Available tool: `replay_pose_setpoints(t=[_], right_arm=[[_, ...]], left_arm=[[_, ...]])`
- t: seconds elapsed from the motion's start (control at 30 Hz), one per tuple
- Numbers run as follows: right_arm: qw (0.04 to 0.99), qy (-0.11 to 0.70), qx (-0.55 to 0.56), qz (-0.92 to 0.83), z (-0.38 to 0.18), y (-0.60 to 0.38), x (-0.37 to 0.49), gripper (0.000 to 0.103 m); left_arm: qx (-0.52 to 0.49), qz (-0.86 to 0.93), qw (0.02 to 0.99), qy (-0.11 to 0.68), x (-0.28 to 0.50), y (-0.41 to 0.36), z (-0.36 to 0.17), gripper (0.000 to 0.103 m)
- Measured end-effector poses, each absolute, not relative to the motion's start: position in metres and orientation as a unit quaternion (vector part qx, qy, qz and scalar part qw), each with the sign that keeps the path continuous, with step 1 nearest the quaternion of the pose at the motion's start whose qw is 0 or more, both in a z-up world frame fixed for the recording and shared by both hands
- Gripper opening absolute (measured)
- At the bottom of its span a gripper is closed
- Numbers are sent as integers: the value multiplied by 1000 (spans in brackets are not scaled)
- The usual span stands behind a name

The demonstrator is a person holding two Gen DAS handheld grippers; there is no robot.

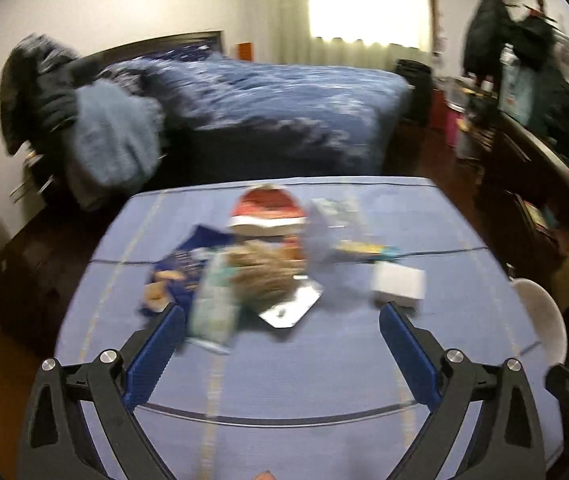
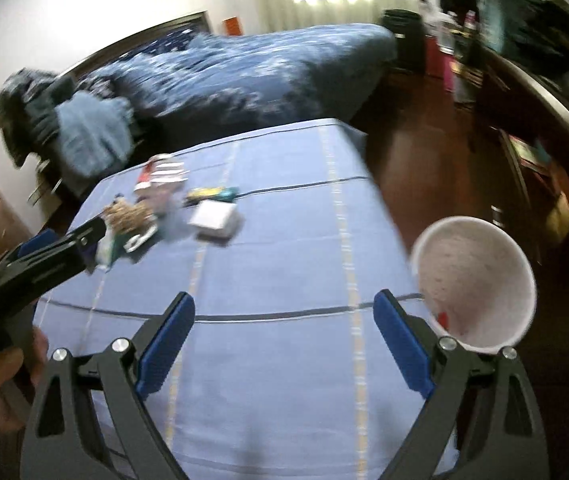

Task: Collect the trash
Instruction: 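Grasp the blue cracker bag with the left tool while the right tool grasps the tan glove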

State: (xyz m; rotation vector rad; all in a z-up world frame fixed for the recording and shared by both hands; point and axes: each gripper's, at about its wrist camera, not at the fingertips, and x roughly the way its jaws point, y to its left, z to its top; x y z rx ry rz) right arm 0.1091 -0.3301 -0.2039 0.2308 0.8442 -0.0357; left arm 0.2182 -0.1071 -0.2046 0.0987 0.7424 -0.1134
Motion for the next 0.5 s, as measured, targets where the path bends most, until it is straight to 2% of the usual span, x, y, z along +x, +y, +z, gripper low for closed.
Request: replay_pose_setpoints(t=[0.2,0.5], right_arm=[[906,415,87,16,-200,-291,124,92],[901,427,70,42,-204,-263,143,92]], left_arm=[[12,-13,925,380,248,-49,-218,97],[-30,37,917,396,287,-3,-240,97]])
